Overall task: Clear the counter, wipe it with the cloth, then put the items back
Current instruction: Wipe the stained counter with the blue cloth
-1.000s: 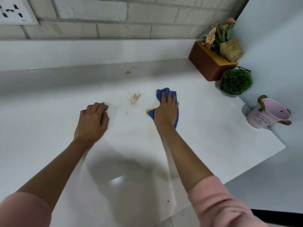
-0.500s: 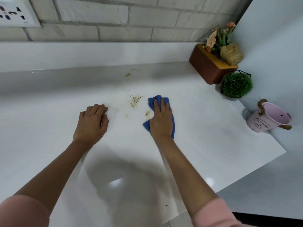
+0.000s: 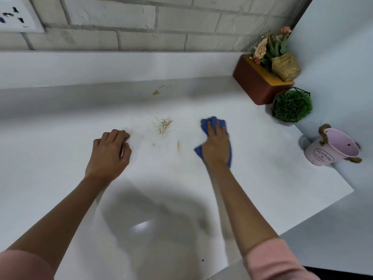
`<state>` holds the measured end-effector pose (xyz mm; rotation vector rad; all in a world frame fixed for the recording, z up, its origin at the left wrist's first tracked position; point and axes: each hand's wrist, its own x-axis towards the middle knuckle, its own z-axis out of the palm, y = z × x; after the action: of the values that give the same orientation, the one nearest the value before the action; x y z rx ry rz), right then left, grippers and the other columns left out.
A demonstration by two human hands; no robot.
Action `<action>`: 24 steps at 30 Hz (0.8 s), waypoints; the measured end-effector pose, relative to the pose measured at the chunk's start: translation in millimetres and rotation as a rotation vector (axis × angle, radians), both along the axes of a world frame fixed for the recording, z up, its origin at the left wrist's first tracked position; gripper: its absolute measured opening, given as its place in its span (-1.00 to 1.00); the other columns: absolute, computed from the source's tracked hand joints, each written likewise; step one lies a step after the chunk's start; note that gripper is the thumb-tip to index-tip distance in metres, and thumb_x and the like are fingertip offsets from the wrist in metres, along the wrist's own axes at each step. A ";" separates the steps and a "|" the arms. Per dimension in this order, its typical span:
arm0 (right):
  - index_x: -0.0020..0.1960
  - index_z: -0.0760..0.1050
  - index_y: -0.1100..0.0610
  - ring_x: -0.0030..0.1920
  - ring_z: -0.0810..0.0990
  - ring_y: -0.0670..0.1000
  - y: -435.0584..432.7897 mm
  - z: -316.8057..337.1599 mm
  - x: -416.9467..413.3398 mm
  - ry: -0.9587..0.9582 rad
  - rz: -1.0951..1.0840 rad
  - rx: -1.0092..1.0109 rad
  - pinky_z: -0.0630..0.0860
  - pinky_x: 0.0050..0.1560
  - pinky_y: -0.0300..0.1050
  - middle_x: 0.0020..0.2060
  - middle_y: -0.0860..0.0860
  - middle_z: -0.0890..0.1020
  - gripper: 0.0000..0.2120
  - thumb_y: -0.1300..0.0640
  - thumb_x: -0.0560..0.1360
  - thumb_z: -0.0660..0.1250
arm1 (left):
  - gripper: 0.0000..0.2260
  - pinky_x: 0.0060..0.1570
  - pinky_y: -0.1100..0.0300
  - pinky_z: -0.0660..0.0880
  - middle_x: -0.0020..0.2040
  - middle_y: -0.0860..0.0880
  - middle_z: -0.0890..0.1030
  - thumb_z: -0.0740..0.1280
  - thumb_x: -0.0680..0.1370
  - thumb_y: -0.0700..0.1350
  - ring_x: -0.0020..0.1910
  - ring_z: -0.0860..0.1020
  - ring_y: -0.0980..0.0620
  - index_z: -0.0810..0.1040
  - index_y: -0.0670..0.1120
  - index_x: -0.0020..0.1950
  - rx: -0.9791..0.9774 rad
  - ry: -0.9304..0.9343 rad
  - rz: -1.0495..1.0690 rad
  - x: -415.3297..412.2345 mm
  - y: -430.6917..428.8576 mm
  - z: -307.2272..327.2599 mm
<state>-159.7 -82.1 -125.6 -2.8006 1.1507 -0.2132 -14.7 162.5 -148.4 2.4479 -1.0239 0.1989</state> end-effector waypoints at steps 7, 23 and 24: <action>0.52 0.11 0.06 0.55 0.02 0.09 83.2 -25.5 -19.5 -0.095 0.449 0.131 -0.03 0.53 0.01 0.54 0.06 0.10 -0.30 0.38 0.42 0.13 | -0.78 0.04 0.01 0.30 0.08 -0.05 0.52 0.20 0.53 -0.15 0.04 0.42 -0.09 0.46 -0.10 0.17 -0.022 0.003 -0.009 -1.1 2.3 -0.3; 0.53 0.02 0.02 0.54 0.04 0.06 52.2 -20.8 27.7 -0.013 0.486 0.057 0.09 0.49 0.00 0.54 0.00 0.07 -0.27 0.32 0.42 0.15 | -0.73 0.00 0.09 0.29 0.08 0.00 0.53 0.14 0.50 -0.10 0.01 0.46 -0.07 0.48 -0.09 0.14 -0.002 0.004 0.026 -1.1 -0.2 3.0; 0.54 -0.03 0.01 0.55 -0.01 0.04 53.7 -24.4 14.2 0.007 0.496 0.056 0.06 0.51 0.00 0.55 -0.01 0.03 -0.26 0.32 0.44 0.15 | -0.74 0.00 0.10 0.28 0.07 0.00 0.53 0.14 0.50 -0.10 0.01 0.46 -0.06 0.48 -0.08 0.14 0.000 0.004 0.027 -0.8 -0.1 2.6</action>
<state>-145.5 -28.4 -150.0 -2.9222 0.4236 -0.1218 -15.6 162.4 -145.8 2.4619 -0.9900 0.2026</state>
